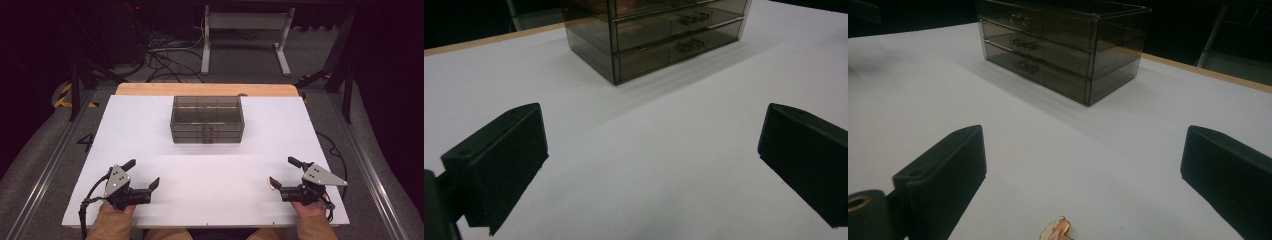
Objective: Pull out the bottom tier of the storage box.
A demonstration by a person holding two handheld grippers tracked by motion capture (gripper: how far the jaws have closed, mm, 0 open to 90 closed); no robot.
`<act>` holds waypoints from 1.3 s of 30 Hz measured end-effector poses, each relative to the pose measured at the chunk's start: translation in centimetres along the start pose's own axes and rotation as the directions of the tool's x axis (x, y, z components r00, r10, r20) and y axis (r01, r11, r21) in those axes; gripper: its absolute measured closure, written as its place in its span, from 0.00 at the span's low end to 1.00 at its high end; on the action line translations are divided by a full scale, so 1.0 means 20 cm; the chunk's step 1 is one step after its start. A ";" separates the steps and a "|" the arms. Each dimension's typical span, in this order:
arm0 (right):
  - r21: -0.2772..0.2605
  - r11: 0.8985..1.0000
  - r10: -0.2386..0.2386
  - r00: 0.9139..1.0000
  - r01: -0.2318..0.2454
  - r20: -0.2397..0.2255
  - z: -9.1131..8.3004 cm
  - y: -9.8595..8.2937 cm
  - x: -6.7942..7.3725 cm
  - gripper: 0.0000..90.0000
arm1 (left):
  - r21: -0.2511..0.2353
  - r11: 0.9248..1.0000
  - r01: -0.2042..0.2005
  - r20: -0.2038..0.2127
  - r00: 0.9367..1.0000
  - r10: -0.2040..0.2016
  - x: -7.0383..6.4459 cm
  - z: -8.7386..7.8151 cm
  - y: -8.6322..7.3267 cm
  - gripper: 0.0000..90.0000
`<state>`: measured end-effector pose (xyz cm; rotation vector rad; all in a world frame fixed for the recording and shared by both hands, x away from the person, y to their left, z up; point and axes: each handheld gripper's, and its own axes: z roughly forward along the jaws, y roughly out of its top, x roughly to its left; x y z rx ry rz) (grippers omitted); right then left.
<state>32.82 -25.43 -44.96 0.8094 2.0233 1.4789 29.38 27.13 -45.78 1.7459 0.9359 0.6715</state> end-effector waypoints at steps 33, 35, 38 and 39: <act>0.045 0.998 -0.051 0.998 0.053 -0.032 0.07 0.15 0.09 0.11 | 0.022 1.000 -0.012 -0.007 1.000 0.013 -0.01 0.02 0.00 0.01; 0.044 0.998 -0.054 0.998 0.055 -0.037 0.08 0.18 0.11 0.11 | 0.031 0.999 -0.013 0.001 1.000 0.013 -0.01 0.02 0.00 0.01; 0.042 0.998 -0.048 0.998 0.050 -0.048 0.10 0.20 0.12 0.12 | 0.030 0.999 -0.017 -0.002 1.000 0.017 -0.01 0.02 0.00 0.01; 0.044 0.998 -0.046 0.997 0.049 -0.055 0.12 0.22 0.13 0.12 | 0.035 0.999 -0.013 0.000 1.000 0.013 -0.01 0.02 0.00 0.01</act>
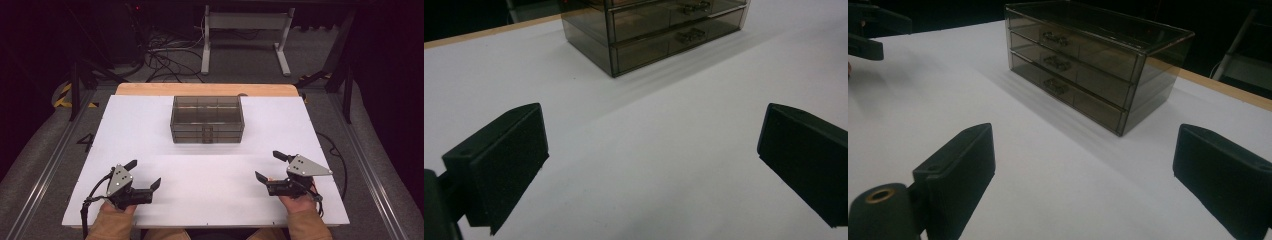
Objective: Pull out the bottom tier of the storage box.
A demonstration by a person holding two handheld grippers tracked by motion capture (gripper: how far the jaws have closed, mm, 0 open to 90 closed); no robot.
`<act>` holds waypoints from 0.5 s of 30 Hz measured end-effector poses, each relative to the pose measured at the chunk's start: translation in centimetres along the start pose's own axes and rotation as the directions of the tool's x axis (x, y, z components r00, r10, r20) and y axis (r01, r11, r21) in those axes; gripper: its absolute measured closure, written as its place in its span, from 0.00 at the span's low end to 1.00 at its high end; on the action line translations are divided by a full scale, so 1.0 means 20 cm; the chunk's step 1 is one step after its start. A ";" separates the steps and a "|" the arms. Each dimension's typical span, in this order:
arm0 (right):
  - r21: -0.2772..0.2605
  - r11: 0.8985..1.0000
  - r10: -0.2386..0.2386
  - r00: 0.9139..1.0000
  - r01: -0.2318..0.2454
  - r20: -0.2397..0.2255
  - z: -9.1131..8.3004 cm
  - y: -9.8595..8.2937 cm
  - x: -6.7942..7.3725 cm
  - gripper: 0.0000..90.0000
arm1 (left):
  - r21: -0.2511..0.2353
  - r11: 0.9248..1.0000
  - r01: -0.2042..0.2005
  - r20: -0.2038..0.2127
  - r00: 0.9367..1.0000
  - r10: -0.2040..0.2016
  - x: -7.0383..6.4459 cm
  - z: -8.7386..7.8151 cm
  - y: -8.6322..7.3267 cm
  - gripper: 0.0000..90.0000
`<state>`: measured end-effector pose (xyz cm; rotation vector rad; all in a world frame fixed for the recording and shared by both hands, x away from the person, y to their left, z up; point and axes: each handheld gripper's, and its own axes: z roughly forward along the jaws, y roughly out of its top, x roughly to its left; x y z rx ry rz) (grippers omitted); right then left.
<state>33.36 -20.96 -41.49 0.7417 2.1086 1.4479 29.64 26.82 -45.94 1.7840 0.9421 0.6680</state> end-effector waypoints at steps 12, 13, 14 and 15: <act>-0.003 0.999 -0.036 0.998 0.036 -0.044 0.09 0.12 0.04 0.12 | 0.005 1.000 -0.003 -0.001 1.000 0.003 0.00 0.01 0.00 0.01; -0.002 0.999 -0.037 0.998 0.037 -0.046 0.10 0.13 0.05 0.12 | 0.005 1.000 -0.002 0.000 1.000 0.002 0.00 0.00 0.00 0.01; -0.002 0.999 -0.037 0.998 0.037 -0.046 0.10 0.13 0.05 0.12 | 0.005 1.000 -0.002 0.000 1.000 0.002 0.00 0.00 0.00 0.01; -0.001 0.999 -0.039 0.998 0.039 -0.051 0.11 0.15 0.05 0.12 | 0.006 1.000 -0.001 0.002 1.000 0.001 0.00 0.00 0.00 0.01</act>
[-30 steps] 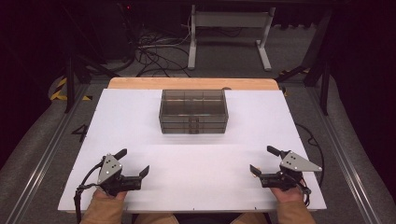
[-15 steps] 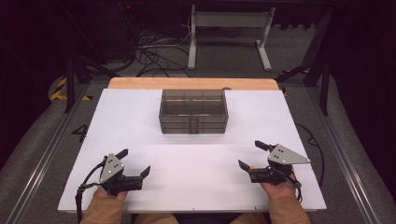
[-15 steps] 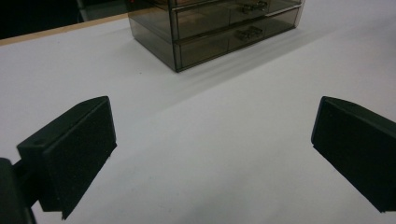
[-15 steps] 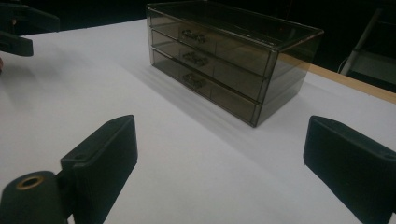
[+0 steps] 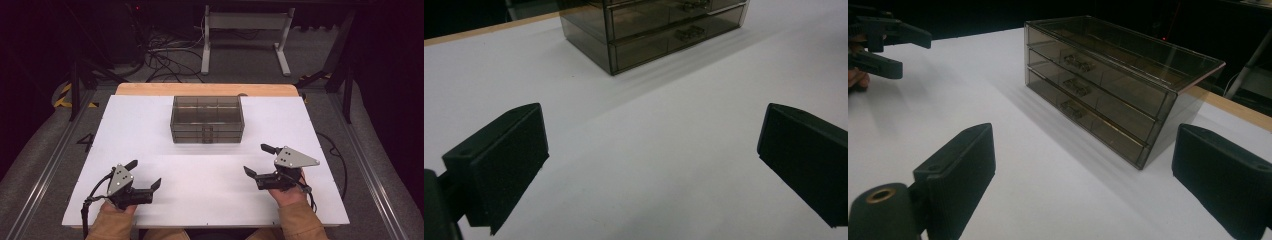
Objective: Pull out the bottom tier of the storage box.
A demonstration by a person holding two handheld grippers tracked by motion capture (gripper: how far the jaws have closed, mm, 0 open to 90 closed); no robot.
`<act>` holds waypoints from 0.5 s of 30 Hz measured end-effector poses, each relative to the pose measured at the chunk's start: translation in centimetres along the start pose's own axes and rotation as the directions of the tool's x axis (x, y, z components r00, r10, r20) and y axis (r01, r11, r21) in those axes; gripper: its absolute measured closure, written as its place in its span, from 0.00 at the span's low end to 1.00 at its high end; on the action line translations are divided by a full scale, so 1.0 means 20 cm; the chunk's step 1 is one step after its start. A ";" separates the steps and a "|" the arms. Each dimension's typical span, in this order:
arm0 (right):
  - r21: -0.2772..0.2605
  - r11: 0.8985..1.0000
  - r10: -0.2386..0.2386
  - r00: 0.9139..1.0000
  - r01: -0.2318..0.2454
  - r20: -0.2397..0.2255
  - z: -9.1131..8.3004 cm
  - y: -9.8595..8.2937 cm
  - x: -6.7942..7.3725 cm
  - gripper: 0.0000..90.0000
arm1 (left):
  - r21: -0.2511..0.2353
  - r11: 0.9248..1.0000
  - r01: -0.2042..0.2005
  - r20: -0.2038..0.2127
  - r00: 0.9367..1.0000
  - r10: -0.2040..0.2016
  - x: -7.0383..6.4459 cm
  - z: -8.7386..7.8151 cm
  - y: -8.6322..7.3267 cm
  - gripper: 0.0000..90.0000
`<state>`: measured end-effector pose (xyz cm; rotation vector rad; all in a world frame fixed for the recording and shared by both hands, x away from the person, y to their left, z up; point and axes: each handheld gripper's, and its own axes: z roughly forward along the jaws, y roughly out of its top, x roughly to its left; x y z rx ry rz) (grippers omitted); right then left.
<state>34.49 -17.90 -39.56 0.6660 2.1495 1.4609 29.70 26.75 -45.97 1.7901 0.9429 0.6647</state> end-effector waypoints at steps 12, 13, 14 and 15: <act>0.015 0.998 -0.059 0.998 0.060 -0.035 0.09 0.06 0.05 0.12 | 0.009 1.000 -0.005 0.003 1.000 0.005 0.00 0.00 0.00 0.01; 0.016 0.998 -0.063 0.997 0.063 -0.040 0.10 0.07 0.06 0.12 | 0.009 1.000 -0.005 0.003 1.000 0.005 0.00 0.00 0.00 0.01; 0.016 0.998 -0.063 0.997 0.063 -0.040 0.10 0.07 0.06 0.12 | 0.009 1.000 -0.005 0.003 1.000 0.005 0.00 0.00 0.00 0.01; 0.016 0.998 -0.066 0.997 0.067 -0.043 0.11 0.07 0.06 0.12 | 0.010 1.000 -0.007 0.003 1.000 0.007 0.00 0.00 0.00 0.01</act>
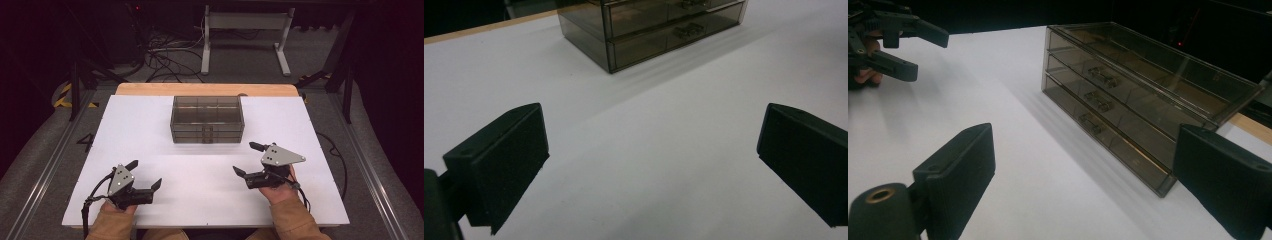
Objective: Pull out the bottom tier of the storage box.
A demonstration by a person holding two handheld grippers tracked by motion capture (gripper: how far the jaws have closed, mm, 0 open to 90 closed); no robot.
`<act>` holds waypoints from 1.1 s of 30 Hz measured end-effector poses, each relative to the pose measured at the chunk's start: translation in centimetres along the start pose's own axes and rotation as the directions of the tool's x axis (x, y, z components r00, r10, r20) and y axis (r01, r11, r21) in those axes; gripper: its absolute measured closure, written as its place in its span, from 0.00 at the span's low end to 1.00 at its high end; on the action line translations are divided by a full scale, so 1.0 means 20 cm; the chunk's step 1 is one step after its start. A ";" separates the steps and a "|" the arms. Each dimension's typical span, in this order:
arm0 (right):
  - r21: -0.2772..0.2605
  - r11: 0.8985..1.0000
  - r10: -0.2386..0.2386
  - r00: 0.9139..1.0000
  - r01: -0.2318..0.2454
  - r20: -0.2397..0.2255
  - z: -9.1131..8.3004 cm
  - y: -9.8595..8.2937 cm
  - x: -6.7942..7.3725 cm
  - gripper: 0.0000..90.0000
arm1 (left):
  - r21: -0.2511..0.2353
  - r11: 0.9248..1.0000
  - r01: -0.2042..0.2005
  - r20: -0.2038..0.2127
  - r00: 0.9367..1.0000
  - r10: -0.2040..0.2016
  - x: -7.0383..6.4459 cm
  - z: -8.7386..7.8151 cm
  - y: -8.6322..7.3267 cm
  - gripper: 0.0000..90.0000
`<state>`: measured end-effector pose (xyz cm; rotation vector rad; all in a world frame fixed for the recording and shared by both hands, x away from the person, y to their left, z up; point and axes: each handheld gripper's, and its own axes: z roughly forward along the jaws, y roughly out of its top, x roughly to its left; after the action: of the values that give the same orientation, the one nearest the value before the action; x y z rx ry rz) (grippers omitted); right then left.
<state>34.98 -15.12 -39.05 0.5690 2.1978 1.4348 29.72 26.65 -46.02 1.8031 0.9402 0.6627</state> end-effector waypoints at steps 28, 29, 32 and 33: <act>0.034 0.998 -0.049 0.997 0.051 -0.066 0.20 0.09 0.08 0.16 | 0.001 1.000 -0.008 0.003 1.000 0.008 0.00 0.00 0.00 0.01; 0.037 0.998 -0.057 0.996 0.060 -0.064 0.21 0.09 0.08 0.17 | 0.001 1.000 -0.013 0.001 1.000 0.013 0.00 0.00 0.00 0.01; 0.035 0.996 -0.084 0.995 0.086 -0.050 0.21 0.10 0.09 0.20 | 0.002 1.000 -0.006 0.005 1.000 0.006 0.00 0.00 0.00 0.01; 0.028 0.995 -0.094 0.994 0.096 -0.046 0.21 0.10 0.10 0.21 | 0.001 1.000 -0.005 0.006 1.000 0.005 0.00 0.00 0.00 0.01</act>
<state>35.98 -10.27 -38.97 0.4404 2.2528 1.3798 29.68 26.60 -46.04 1.8079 0.9324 0.6604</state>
